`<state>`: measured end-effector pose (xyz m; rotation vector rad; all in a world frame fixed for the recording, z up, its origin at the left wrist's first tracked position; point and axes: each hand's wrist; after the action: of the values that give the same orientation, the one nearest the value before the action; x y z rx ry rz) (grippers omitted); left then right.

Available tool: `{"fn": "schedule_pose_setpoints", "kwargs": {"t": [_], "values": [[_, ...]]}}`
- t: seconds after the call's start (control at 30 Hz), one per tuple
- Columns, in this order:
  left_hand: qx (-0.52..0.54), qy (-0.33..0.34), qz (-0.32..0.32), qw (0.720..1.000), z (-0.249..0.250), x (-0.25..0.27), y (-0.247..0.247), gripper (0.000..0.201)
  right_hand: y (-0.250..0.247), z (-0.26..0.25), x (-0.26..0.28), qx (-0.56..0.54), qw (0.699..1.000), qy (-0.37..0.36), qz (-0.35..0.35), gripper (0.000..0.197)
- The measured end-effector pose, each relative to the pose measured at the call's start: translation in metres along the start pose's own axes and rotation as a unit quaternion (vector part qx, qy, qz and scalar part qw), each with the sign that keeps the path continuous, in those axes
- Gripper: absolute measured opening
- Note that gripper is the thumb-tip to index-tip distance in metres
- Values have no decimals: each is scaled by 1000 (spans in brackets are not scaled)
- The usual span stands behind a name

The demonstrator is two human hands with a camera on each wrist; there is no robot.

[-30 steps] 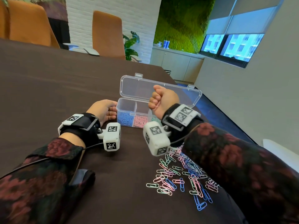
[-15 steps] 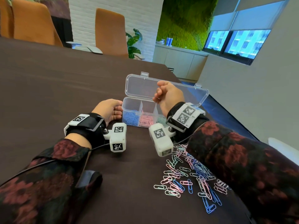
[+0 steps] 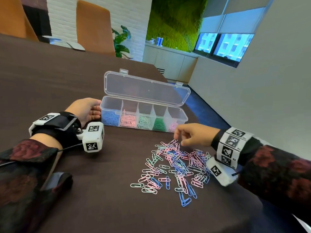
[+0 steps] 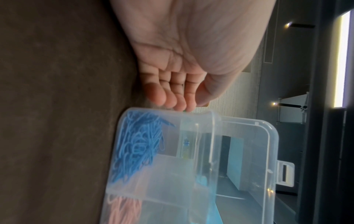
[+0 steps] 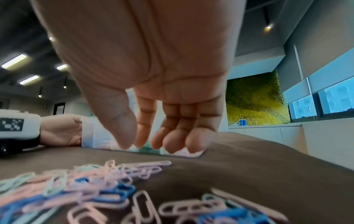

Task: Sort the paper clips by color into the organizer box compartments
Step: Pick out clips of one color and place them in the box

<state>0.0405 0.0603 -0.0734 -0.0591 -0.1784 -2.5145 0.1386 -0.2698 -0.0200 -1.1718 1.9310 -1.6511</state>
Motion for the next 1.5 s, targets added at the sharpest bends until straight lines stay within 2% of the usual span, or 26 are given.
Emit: {"fn": "schedule_pose_setpoints", "kwargs": {"t": [0.17,0.37,0.53,0.7,0.8,0.83,0.97,1.03,1.17,1.23,1.33,1.43,1.5], "values": [[1,-3,2,1000,-1,-2,0,8,6,12,-12,10,1000,21,-16,33],[-1,0,1,1000,-2,-4,-1,10,7,12,-31,8,999,18,-37,21],[1,10,-5,1000,-1,-5,-1,10,5,15,-29,43,998,18,-53,23],[-1,15,-3,1000,-2,-6,-2,9,1,24,-15,-70,996,27,-38,22],[-5,13,-1,1000,-3,-6,-1,11,-2,25,-8,-167,985,0,-41,20],[-5,13,-1,1000,-2,-6,-1,11,-2,24,-7,-166,985,-9,-49,19],[-10,8,-1,1000,-2,-5,-1,11,7,15,-13,-32,997,-26,-68,23],[-13,5,-3,1000,-1,-3,0,11,9,10,-17,11,997,-32,-76,20],[-14,11,-2,1000,0,-1,1,13,5,9,-19,73,994,-29,-74,31],[-16,9,-3,1000,1,0,1,13,4,14,-17,45,997,-18,-67,29],[-16,7,-5,1000,1,0,1,12,2,23,-12,-65,996,6,-52,25],[-20,10,-3,1000,1,1,1,11,-3,28,-4,-185,982,12,-34,21],[-21,10,-2,1000,1,1,1,11,-9,29,-1,-220,975,10,-12,17]]}}
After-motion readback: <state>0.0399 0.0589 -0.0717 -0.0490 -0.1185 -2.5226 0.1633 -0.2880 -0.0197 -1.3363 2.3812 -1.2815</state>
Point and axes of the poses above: each hand's wrist, its own x-axis away from the middle knuckle, its own y-axis out of the palm, z = x × y, and after that the axes turned 2 degrees about -x, right-handed
